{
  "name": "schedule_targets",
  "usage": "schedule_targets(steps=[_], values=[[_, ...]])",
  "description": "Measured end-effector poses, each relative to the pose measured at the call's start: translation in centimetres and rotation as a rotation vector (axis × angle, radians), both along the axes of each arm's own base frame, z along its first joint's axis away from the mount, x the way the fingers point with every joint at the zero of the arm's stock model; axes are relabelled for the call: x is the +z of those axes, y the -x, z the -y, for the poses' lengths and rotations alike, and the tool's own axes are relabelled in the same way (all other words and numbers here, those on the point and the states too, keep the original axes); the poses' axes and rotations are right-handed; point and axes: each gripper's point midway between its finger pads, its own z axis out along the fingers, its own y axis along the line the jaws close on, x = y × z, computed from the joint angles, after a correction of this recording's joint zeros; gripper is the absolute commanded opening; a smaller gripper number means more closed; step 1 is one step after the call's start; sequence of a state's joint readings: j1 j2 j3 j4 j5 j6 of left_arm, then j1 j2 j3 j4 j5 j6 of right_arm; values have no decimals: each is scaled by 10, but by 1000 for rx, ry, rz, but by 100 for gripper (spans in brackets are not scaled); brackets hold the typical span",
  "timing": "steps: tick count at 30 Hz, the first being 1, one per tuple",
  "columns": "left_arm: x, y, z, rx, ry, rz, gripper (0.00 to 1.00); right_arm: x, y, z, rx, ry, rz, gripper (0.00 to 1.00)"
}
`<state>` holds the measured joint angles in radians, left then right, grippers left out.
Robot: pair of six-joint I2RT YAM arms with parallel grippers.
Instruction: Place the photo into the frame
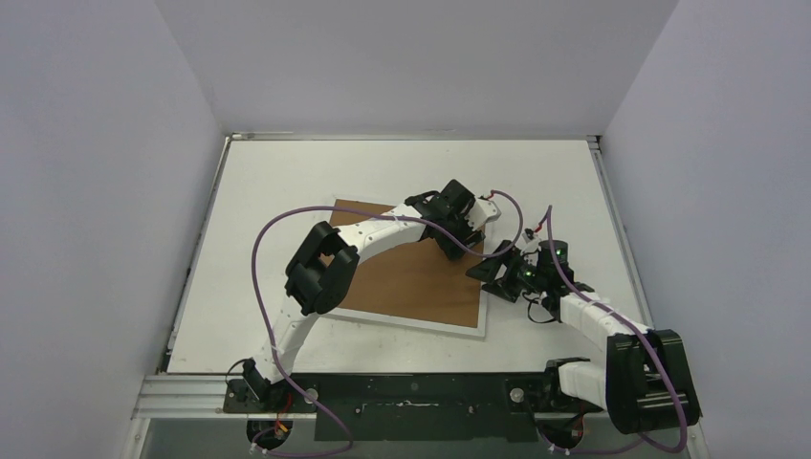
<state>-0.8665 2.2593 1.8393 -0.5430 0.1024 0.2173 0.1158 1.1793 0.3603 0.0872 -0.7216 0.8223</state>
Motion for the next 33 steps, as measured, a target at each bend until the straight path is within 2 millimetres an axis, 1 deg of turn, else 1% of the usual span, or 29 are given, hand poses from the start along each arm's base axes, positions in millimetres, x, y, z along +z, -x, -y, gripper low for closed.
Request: schedule_targets(steps=[5,9,11,14,17,19,22,23,24,26,27,28,29,30,32,33], values=[[1,1,-2,3,-6,-12,63,0,0,-1,3,1,4,73],[1,5,-13,28,-19,-77,66,-1,0,-1,4,3,2,73],[0,5,-22,44,-27,-116,66,-1,0,-1,5,3,3,73],[1,-1,-40,89,-29,-169,68,-2,0,-1,7,4,5,73],[5,-10,-67,157,-43,-215,68,-1,0,-1,9,5,8,73],[12,-17,-85,200,-48,-231,69,-2,0,-1,12,6,9,73],[31,-30,-118,271,-38,-231,69,-2,0,-1,18,12,12,73],[41,-36,-134,304,-24,-221,68,-1,0,0,19,15,14,73],[47,-40,-146,331,-18,-217,68,-1,0,0,20,18,15,73],[60,-52,-182,407,0,-204,67,-2,1,1,24,26,13,73],[64,-58,-202,453,5,-202,66,-2,1,2,24,29,12,73],[64,-63,-224,502,6,-202,65,-2,1,3,23,31,8,73],[62,-68,-246,554,4,-206,65,-2,1,4,22,34,5,73],[58,-71,-265,596,0,-213,64,-2,1,5,21,37,1,73],[40,-70,-309,696,-27,-244,62,-2,2,7,21,42,-3,73],[29,-66,-329,741,-48,-266,62,-2,2,8,21,43,-5,73]])
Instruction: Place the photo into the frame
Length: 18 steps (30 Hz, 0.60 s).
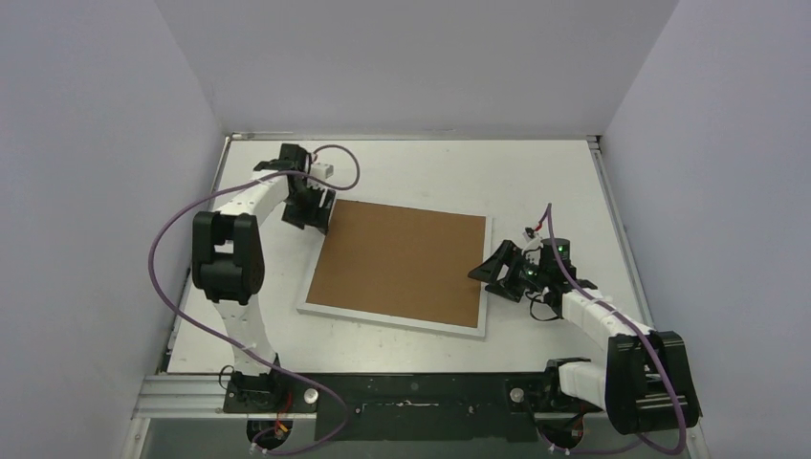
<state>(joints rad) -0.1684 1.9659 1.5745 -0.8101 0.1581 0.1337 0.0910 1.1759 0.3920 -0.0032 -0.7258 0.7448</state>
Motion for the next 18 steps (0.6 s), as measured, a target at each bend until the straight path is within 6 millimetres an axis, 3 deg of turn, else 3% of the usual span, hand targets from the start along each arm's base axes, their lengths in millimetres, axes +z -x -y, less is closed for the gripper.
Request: schedule_targets(steps=[2,4,14,18], values=[[-22,15,-28,59,-33,-62,61,0,0,1,0,3,-3,74],[-38,31,-39,84,-40,-115,60,0,1,1,2,2,-4,74],[-42,32,-29,64,-29,-80,58,0,1,1,4,2,-2,74],[-41,33,-28,63,-23,-78,52,0,1,1,5,0,-4,74]])
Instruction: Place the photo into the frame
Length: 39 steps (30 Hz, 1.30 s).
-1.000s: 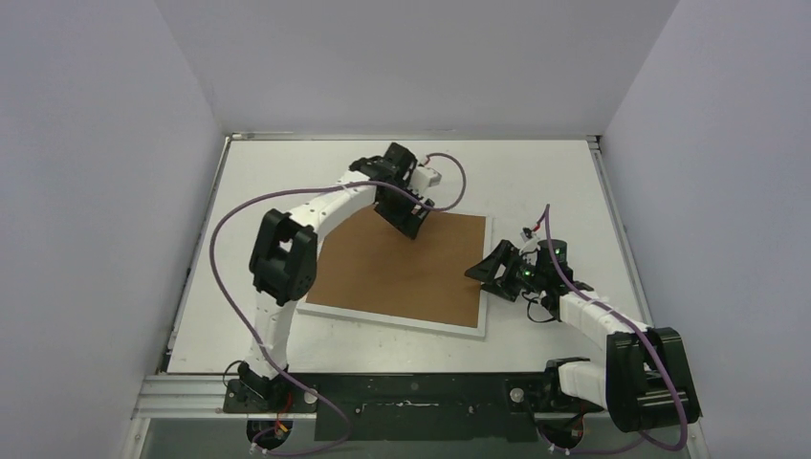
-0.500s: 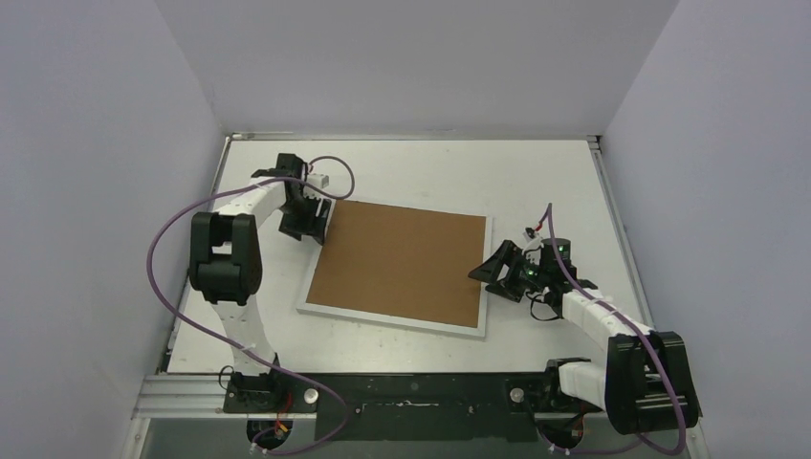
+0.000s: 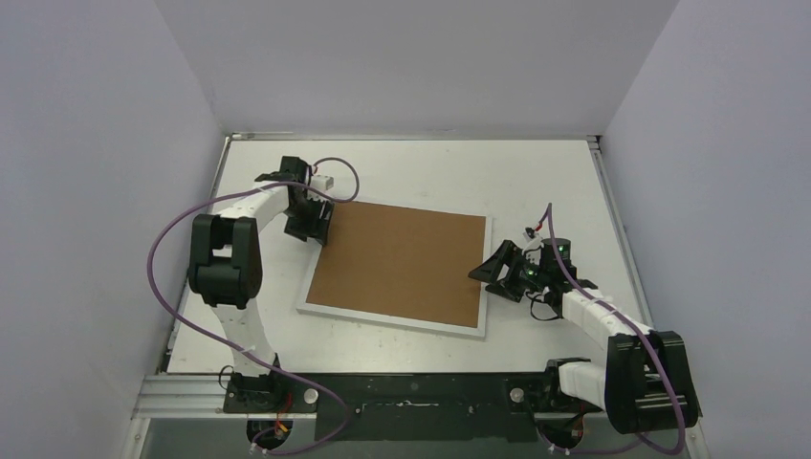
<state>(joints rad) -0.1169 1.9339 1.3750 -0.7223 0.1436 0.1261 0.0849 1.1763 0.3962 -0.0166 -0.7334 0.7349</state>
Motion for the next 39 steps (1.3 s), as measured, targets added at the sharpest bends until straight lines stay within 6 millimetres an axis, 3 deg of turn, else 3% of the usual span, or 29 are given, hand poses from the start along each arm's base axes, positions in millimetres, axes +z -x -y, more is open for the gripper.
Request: schedule_targets(steps=[8,16,20,25,27,34,39], values=[[1,2,4,15,80,-15,32,0,0,0,0,1,-1,73],[4,3,4,33,160,-29,29,0,0,2,-2,21,-19,73],[5,3,5,34,173,-31,26,-9,6,7,-11,66,-60,71],[6,4,8,31,198,-33,24,-12,7,12,-11,123,-93,76],[7,4,8,32,210,-34,24,-2,-7,15,-15,151,-73,78],[9,2,3,69,245,-36,23,48,-83,22,-62,227,86,78],[11,-9,-6,106,269,-23,23,50,-121,24,-88,250,101,78]])
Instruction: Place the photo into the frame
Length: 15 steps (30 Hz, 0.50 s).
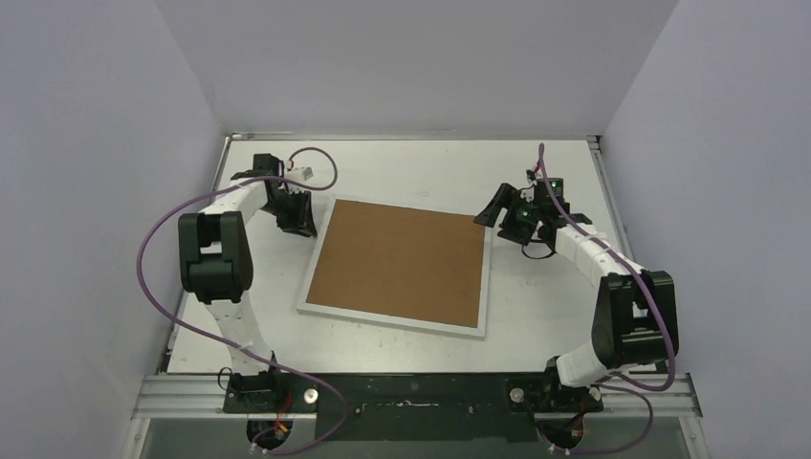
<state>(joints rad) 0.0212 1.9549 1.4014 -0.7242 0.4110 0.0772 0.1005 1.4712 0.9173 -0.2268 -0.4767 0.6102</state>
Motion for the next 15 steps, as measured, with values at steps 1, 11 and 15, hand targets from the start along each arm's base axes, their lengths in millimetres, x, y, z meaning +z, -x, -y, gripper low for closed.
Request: schedule_targets(steps=[1,11,15], values=[[-1,-4,-2,10,4,2,23,-3,-4,0,-4,3,-5,77],[-21,-29,-4,53,30,-11,19,-36,-17,-12,3,26,-71,77],[-23,-33,-4,58,33,-12,18,-37,-22,-17,9,28,-67,76]])
